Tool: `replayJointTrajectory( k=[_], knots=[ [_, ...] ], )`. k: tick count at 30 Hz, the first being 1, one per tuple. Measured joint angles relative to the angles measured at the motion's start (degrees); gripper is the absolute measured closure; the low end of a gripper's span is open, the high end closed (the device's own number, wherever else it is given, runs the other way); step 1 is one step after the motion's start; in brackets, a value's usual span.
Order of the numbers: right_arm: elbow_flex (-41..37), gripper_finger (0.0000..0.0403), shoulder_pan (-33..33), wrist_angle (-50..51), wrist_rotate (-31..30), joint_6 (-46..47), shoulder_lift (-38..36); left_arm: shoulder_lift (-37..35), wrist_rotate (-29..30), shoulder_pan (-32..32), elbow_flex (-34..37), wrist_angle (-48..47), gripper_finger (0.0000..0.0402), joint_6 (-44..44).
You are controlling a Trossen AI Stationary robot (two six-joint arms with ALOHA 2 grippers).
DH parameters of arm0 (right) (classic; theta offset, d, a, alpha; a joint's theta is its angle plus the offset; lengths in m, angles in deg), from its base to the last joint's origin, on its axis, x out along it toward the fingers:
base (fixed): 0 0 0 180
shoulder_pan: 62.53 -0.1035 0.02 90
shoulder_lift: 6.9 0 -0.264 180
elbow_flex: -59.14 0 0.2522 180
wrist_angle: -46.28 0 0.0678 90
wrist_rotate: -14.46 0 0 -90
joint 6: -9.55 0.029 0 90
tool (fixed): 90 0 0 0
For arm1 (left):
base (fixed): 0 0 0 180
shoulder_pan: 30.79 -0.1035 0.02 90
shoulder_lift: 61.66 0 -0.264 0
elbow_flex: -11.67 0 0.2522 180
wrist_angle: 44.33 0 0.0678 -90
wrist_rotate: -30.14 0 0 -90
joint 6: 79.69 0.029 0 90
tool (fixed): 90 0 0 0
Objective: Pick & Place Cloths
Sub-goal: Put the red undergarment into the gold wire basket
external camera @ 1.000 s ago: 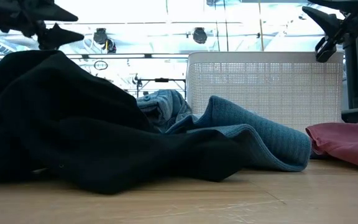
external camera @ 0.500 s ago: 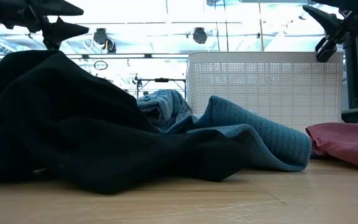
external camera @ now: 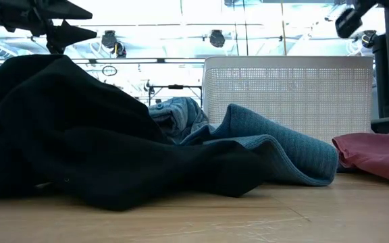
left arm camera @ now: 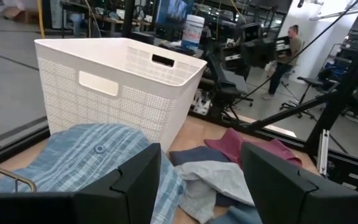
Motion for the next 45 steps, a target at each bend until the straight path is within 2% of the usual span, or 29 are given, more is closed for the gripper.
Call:
replayJointTrajectory(
  k=[7, 11, 23, 31, 36, 45],
  knots=[
    [11.96, 0.0337, -0.39, 6.21, 7.65, -1.19, 12.95, 0.0, -0.35, 0.0, -0.02, 0.13, 0.0176, -0.62],
    [18.98, 0.0337, -1.72, 14.86, 10.36, -1.4, 19.14, 0.0, -0.38, 0.0, -0.02, 0.12, 0.0176, -0.65],
    [38.67, 0.0337, -6.55, 55.58, 10.32, -3.46, 32.67, 0.0, -0.48, 0.01, -0.02, 0.43, 0.0176, -5.25],
    [46.01, 0.0332, -9.42, 74.5, 10.42, -6.27, 41.54, 0.0, -0.48, 0.01, -0.02, 0.46, 0.0176, -6.59],
    [47.98, 0.0305, -11.34, 83.63, 10.64, -7.14, 46.45, 0.0, -0.48, 0.0, -0.02, 0.46, 0.0176, -6.59],
    [47.98, 0.0221, -11.86, 93.12, 13.67, -7.82, 52.36, 0.0, -0.46, 0.0, -0.02, 0.48, 0.0176, -6.31]
  ],
)
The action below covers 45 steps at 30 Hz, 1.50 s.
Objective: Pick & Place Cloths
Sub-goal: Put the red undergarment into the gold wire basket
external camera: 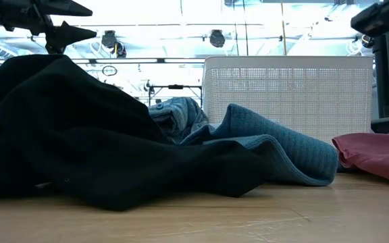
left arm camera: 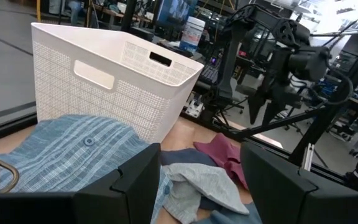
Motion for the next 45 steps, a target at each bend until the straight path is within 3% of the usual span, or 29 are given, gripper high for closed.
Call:
replayJointTrajectory(
  k=[8, 16, 20, 23, 29, 39, 45],
  knots=[
    [0.0, 0.0168, 0.0, 0.28, 0.9, -4.39, 4.23, 0.0, 0.0, 0.02, 0.0, -0.02, 0.0176, 0.01],
    [-0.02, 0.0161, 0.0, 0.7, -5.08, -5.77, 8.4, 0.0, 0.0, 0.02, 0.0, -0.28, 0.0176, 0.02],
    [-0.89, 0.016, 0.0, 0.45, -5.2, -5.77, 9.95, 0.0, 0.0, 0.0, 0.0, -0.35, 0.0176, 0.02],
    [-3.92, 0.016, 0.0, -0.58, -5.38, -5.66, 10.08, 0.0, 0.0, 0.02, 0.0, -0.39, 0.0176, 0.02],
    [-11.08, 0.016, 0.09, -6.47, -11.22, -3.01, 10.1, 0.0, 0.0, 0.01, 0.0, -0.42, 0.0176, 0.13],
    [-21.99, 0.016, 0.13, -21.7, -9.3, -2.29, 10.08, 0.0, 0.0, 0.02, 0.0, -0.37, 0.0176, 0.09],
    [-23.98, 0.017, 0.13, -23.35, -9.25, -1.93, 9.89, 0.0, 0.0, 0.01, -0.01, -0.05, 0.0176, 0.09]
  ],
)
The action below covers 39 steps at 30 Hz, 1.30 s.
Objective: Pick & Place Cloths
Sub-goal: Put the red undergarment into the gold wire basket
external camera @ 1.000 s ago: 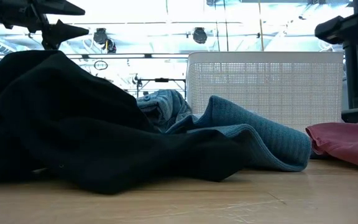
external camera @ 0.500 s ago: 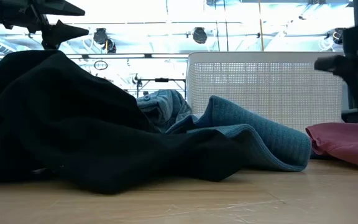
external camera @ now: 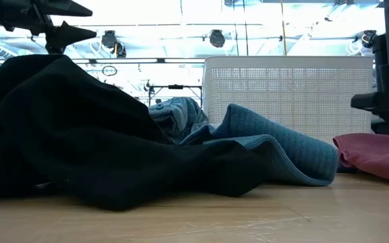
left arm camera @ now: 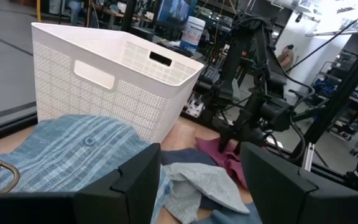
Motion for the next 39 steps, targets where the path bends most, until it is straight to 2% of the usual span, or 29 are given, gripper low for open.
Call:
replayJointTrajectory(
  k=[5, 10, 16, 21, 25, 28, 32, 39],
  knots=[
    [-0.05, 0.0222, 0.0, -0.01, 0.99, -0.12, 0.04, -0.02, 0.01, 0.0, -0.01, 0.08, 0.0176, 0.57],
    [-0.08, 0.0296, 0.0, -0.42, 4.08, -0.1, 0.06, -0.02, 0.02, 0.01, -0.01, 0.09, 0.0176, 1.86],
    [-0.13, 0.0386, 0.07, -0.44, 8.62, 5.17, -0.26, 0.0, 0.02, -0.01, -0.01, 0.37, 0.0176, 1.97],
    [-0.33, 0.0387, 0.0, -1.57, 18.19, 9.05, -2.34, -0.01, 0.02, 0.0, -0.01, 3.91, 0.0176, 0.97],
    [1.68, 0.0394, -0.02, -1.88, 21.94, 11.73, -5.6, -0.02, 0.04, -0.01, -0.01, 8.69, 0.0176, -0.23],
    [3.71, 0.0394, -0.02, -1.81, 22.06, 13.4, -8.5, -0.01, 1.36, 0.0, -0.01, 11.83, 0.0176, -0.15],
    [7.38, 0.0394, 0.01, -1.88, 20.62, 15.69, -12.54, -0.02, 6.28, -0.01, -0.01, 14.99, 0.0176, -0.11],
    [15.16, 0.0395, 0.36, -2.13, 14.51, 19.38, -17.32, 0.01, 13.12, -0.01, -0.03, 17.2, 0.0176, -0.11]
  ],
)
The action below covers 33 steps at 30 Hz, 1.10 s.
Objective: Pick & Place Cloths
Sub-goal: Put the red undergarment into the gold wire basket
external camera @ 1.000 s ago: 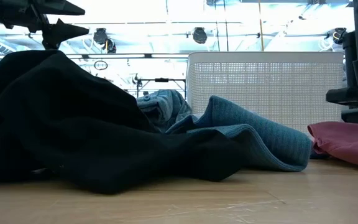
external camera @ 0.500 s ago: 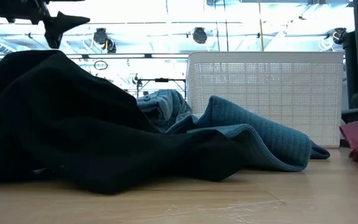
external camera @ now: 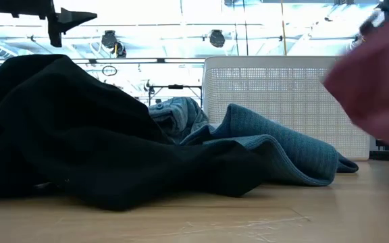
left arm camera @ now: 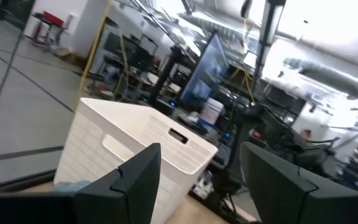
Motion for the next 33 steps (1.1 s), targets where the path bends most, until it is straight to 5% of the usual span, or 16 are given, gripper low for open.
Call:
replayJointTrajectory(
  k=[12, 23, 33],
  knots=[
    [12.64, 0.0395, 7.19, -12.14, -5.7, -7.17, -0.37, 5.24, -2.43, 0.0, 0.0, 8.5, 0.0176, -0.07],
    [12.87, 0.0395, 20.45, -33.14, 1.59, -3.67, 2.65, 17.9, -10.41, 0.0, -0.21, 31.26, 0.0176, 5.51],
    [12.87, 0.0395, 29.48, -42.29, 9.83, 5.99, 9.1, 28.77, -17.54, 0.06, -14.88, 22.64, 0.0176, 15.92]
  ],
)
